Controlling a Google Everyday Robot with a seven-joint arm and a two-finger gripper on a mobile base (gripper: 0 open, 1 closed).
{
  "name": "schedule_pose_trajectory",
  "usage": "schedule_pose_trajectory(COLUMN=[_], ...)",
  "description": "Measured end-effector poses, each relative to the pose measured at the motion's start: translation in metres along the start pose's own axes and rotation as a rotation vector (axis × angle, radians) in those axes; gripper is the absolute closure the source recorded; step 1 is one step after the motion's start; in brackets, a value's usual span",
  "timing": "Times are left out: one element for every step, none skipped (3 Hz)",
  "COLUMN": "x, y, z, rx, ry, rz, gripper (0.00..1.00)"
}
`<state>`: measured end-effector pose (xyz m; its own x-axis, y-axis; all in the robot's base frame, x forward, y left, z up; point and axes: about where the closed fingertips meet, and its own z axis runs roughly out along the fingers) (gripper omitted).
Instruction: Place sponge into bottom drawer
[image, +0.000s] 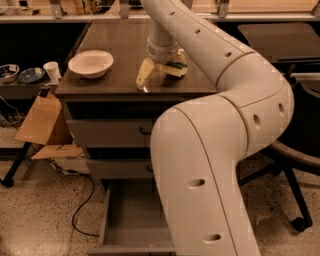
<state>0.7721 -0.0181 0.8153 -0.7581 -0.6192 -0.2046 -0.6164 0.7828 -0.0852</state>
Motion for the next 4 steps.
schedule_pose_trajectory(x=[-0.001,-0.003,0.003,0.017], y=[-0.002,-0.003,-0.017,-0.025], z=[-0.007,-0.015,-0.040,-0.076], rx=[-0.002,-0.002,-0.004,-0.026], ry=[-0.005,-0.006,-0.090,-0.208], rz=[-0.001,-0.001,-0.038,-0.089], gripper=[0.49,0.72,0.95,1.00])
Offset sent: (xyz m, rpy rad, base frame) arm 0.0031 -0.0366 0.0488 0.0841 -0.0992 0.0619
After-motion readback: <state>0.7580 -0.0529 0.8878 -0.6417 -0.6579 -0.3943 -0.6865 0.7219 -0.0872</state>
